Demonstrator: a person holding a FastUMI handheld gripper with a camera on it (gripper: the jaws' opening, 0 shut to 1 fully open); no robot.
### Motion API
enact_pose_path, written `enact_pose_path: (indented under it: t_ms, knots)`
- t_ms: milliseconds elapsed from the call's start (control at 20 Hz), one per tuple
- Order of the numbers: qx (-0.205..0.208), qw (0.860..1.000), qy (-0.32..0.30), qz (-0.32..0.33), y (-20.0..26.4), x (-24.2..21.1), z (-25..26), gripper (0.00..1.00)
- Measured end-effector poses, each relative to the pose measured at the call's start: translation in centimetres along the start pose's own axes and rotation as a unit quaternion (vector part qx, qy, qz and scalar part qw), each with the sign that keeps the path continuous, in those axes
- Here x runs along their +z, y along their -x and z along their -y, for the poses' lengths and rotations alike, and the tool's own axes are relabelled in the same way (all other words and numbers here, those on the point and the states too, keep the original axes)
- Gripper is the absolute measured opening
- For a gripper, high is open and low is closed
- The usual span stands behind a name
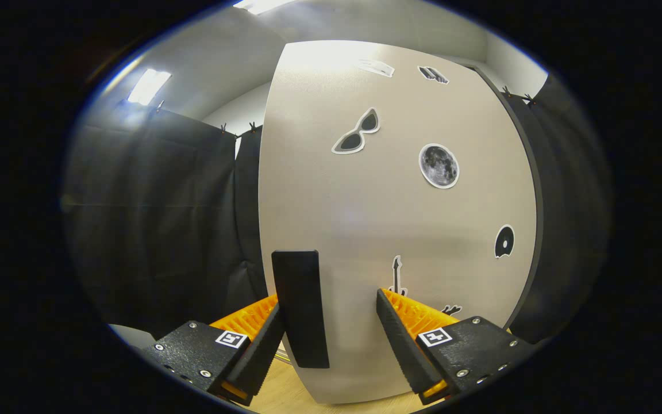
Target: Open the shoe cabinet door, grab the shoes and put them into the shoe cabinet, then close the shoe cabinet door.
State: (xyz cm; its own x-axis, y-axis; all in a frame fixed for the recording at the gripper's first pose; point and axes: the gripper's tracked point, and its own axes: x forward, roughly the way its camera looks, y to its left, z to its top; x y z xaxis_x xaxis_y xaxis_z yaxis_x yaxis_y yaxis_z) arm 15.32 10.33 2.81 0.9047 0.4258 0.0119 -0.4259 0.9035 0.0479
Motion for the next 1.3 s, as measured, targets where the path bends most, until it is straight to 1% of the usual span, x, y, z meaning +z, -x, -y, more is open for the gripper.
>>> enact_pose_path:
  t_ms: [400,900,1200,1300]
  knots:
    - [-0.052,0.997,0.05,-0.003,-1.2,-0.2,0.1,0.93]
    - [-0.11,0.993,0.052,0.0,-2.3,-0.5,0.3,0.94]
    - [-0.129,0.99,0.052,0.0,-2.9,-0.7,0.4,0.95]
    - [-0.128,0.99,0.05,-0.002,-2.9,-0.8,0.3,0.95]
